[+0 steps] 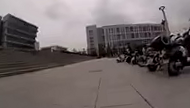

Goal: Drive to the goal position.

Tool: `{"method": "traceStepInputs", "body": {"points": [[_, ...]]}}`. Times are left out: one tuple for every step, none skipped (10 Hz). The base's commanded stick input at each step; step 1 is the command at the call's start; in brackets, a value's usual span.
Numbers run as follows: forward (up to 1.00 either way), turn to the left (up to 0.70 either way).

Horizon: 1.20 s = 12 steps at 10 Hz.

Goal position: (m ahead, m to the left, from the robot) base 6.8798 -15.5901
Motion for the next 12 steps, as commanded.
{"method": "traceStepInputs", "body": {"points": [[0.50,0.00],[0.50,0.00],[0.50,0.00],[0.50,0.00],[0.50,0.00],[0.50,0.00],[0.50,0.00],[0.50,0.00],[0.50,0.00],[0.50,0.00],[0.50,0.00],[0.50,0.00]]}}
